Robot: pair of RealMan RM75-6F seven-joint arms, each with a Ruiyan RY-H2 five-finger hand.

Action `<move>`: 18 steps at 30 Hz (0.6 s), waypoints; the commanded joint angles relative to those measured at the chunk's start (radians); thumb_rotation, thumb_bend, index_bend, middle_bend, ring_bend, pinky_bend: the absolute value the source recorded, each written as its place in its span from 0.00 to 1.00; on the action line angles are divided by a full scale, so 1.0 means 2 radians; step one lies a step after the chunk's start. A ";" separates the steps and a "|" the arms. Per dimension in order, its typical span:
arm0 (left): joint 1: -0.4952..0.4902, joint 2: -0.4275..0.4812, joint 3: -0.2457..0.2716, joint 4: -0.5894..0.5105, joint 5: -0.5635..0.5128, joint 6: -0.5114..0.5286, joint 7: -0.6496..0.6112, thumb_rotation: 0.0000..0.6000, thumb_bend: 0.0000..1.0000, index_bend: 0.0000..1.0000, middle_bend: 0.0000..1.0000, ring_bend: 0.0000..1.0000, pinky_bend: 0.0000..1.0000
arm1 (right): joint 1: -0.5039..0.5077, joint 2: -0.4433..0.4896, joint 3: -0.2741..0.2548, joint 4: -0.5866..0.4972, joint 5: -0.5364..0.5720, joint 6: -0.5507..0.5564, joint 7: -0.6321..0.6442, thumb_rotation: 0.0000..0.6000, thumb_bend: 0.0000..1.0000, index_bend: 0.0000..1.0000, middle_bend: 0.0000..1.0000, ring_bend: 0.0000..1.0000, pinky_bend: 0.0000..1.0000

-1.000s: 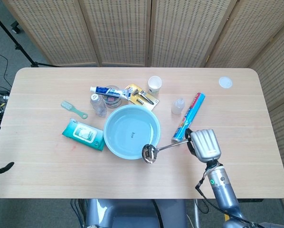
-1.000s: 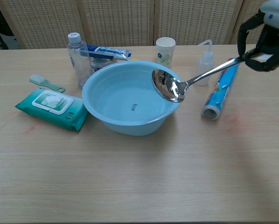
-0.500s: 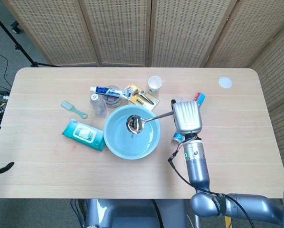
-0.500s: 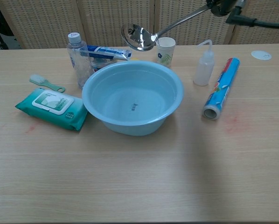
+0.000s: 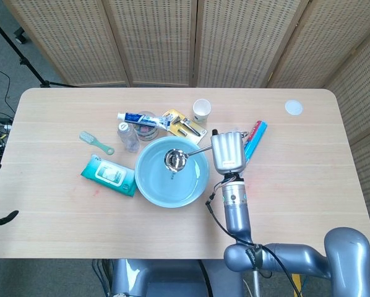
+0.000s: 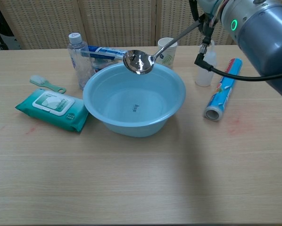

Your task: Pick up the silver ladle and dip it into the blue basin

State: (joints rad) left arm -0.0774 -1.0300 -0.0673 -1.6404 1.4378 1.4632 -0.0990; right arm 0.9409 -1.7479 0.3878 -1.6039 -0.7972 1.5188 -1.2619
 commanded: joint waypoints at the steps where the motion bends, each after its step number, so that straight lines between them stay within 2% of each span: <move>1: -0.001 -0.001 0.000 0.001 -0.001 -0.002 0.002 1.00 0.00 0.00 0.00 0.00 0.05 | 0.009 -0.014 -0.007 0.030 -0.004 -0.006 0.000 1.00 0.93 0.83 0.90 0.84 1.00; 8: -0.002 -0.003 -0.001 0.002 -0.005 -0.006 0.005 1.00 0.00 0.00 0.00 0.00 0.05 | 0.029 -0.046 -0.023 0.107 -0.013 -0.016 -0.025 1.00 0.93 0.83 0.90 0.84 1.00; 18: -0.005 -0.001 -0.003 0.005 -0.014 -0.013 -0.001 1.00 0.00 0.00 0.00 0.00 0.05 | 0.036 -0.077 -0.042 0.158 -0.031 -0.026 -0.038 1.00 0.93 0.83 0.90 0.84 1.00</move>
State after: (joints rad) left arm -0.0875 -1.0330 -0.0740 -1.6299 1.4104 1.4362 -0.1011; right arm 1.0088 -1.8932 0.3107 -1.3010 -0.8501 1.4708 -1.3339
